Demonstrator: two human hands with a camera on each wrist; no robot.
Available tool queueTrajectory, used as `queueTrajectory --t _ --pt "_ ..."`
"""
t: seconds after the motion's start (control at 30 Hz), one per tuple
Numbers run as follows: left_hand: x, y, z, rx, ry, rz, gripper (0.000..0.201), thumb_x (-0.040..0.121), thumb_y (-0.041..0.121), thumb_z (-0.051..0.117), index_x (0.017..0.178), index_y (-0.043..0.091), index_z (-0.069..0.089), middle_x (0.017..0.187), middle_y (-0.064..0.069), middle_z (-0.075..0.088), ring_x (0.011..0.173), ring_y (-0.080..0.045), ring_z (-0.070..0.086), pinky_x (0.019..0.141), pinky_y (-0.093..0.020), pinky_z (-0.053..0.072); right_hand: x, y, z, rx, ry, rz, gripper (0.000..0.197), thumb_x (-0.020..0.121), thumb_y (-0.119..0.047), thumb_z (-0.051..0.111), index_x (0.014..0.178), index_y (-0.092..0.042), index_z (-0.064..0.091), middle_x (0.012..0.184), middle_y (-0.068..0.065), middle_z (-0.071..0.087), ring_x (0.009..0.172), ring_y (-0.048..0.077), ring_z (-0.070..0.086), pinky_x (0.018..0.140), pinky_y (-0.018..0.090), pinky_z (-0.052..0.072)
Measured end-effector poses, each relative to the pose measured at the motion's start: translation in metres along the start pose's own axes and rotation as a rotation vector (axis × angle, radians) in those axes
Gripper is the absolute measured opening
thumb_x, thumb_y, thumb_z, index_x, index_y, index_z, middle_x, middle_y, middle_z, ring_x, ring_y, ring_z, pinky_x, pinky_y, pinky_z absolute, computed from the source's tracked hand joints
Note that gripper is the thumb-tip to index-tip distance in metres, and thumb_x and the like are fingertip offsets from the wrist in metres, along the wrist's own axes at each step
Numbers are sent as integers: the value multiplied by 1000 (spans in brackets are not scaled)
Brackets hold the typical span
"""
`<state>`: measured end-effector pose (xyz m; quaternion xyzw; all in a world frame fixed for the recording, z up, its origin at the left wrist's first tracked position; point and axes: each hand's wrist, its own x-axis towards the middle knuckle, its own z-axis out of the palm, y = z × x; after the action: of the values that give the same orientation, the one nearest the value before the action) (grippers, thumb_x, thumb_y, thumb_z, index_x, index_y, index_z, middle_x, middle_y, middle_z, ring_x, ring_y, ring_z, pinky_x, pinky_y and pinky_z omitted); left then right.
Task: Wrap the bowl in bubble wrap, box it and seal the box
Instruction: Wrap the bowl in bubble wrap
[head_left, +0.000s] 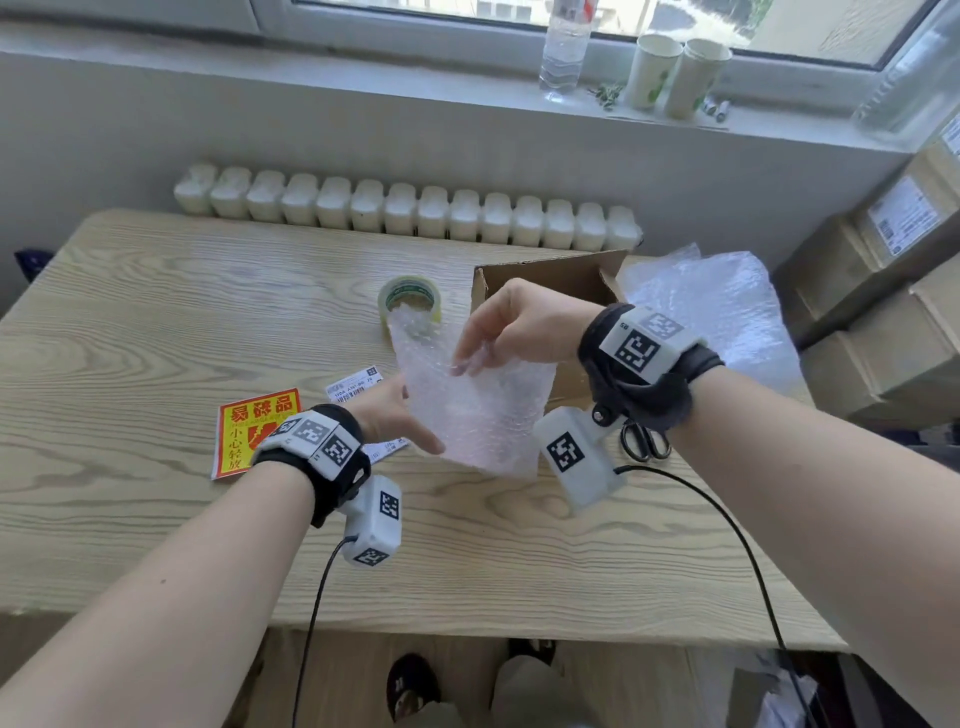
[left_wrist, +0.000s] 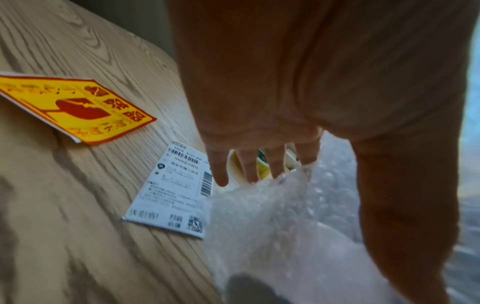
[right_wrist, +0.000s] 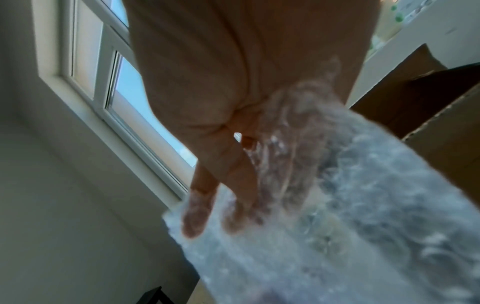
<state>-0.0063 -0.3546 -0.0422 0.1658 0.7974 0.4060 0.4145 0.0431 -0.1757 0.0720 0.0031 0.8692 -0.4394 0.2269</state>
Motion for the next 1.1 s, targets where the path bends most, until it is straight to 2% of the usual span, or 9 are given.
queueTrajectory --t 0.07,0.13,0.27,0.43,0.53,0.63,0.77,0.9,1.1 --pt "0 3 6 -59 1 53 44 66 -13 76 90 21 60 89 5 66 86 -9 62 72 -16 46 -2 4 -1 -2 15 3 45 75 17 48 78 -19 74 78 4 66 71 9 54 70 19 47" --pt "0 2 11 -121 72 69 38 69 -12 75 90 16 60 87 6 64 81 -6 60 71 -15 45 -3 11 2 26 27 18 45 74 18 48 78 -18 74 78 8 64 73 13 54 71 24 50" --pt "-2 -7 19 -166 223 39 42 78 0 73 117 6 58 106 -3 61 100 -15 56 86 -22 40 -7 23 5 171 174 33 35 79 14 54 92 -11 74 83 0 71 77 8 64 78 25 55" --pt "-2 -23 16 -142 255 -3 40 79 13 74 116 3 61 110 -5 63 106 -18 58 93 -28 41 -22 45 -5 364 403 68 13 84 -9 67 93 -17 74 93 3 74 88 11 68 80 23 55" --pt "-4 -27 15 -119 274 -35 35 80 15 73 112 5 62 104 -5 63 102 -21 58 89 -28 42 -34 67 -5 371 509 246 19 84 3 57 80 -7 73 86 11 73 80 18 69 71 25 58" --pt "-5 -30 19 -133 305 -28 32 79 13 74 109 5 63 101 -5 63 103 -24 60 91 -31 44 -40 94 10 161 365 443 29 80 7 54 82 -13 74 86 4 74 83 16 69 69 23 55" --pt "-7 -30 21 -81 311 -47 31 79 19 75 105 7 64 100 -5 64 101 -24 59 93 -33 45 -31 106 57 21 22 431 60 73 -12 76 128 -27 56 113 -2 69 106 15 63 97 32 49" --pt "-6 -31 19 -74 294 -45 29 80 20 74 105 9 65 106 -8 67 103 -25 60 95 -37 46 -10 102 91 357 181 332 46 74 -16 81 117 -15 64 115 0 68 98 9 63 85 22 48" --pt "-3 -36 17 -159 284 -58 19 84 12 70 100 4 67 99 -11 68 91 -22 62 82 -32 46 11 115 109 577 460 511 29 81 -23 76 100 -2 69 91 6 69 84 17 63 64 20 49"
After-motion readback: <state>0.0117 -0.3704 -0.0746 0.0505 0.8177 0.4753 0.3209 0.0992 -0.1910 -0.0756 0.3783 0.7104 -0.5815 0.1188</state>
